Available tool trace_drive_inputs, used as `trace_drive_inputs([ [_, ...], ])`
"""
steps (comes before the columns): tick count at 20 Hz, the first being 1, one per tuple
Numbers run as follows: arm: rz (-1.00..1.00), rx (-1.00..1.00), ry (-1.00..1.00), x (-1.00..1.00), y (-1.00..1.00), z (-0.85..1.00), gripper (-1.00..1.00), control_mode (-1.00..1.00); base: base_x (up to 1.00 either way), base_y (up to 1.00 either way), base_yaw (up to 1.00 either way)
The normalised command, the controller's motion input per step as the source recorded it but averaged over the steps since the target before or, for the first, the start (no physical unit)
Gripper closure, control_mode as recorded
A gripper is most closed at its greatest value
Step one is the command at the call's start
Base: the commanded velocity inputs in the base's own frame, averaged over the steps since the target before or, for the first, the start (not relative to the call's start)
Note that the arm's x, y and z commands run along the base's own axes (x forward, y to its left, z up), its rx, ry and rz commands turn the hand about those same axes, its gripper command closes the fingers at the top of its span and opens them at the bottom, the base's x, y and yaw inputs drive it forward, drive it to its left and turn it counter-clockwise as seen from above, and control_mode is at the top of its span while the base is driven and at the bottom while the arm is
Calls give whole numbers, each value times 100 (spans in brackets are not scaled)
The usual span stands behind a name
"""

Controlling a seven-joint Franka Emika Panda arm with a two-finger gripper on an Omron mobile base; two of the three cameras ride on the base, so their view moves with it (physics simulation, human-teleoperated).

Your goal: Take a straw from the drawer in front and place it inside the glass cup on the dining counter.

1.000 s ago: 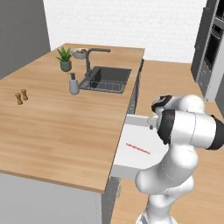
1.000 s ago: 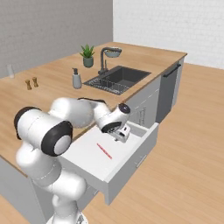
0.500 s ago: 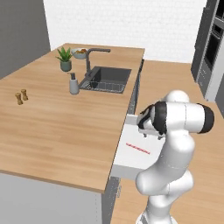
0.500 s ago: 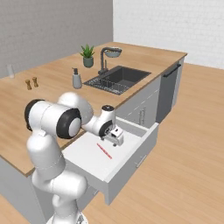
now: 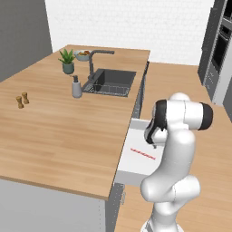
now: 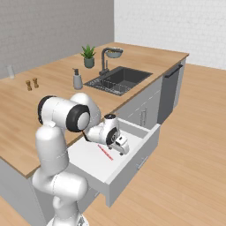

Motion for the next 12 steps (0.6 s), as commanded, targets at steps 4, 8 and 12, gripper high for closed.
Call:
trace_drive_inputs([
  [4,-7,-3,3,0,-55,-39,-100,-100,0,0,0],
  [8,-6,-1,5,0,-63,-26,-100,-100,0,0,0],
  [12,-5,-1,0,-9,-94,-5,-100,-100,0,0,0],
])
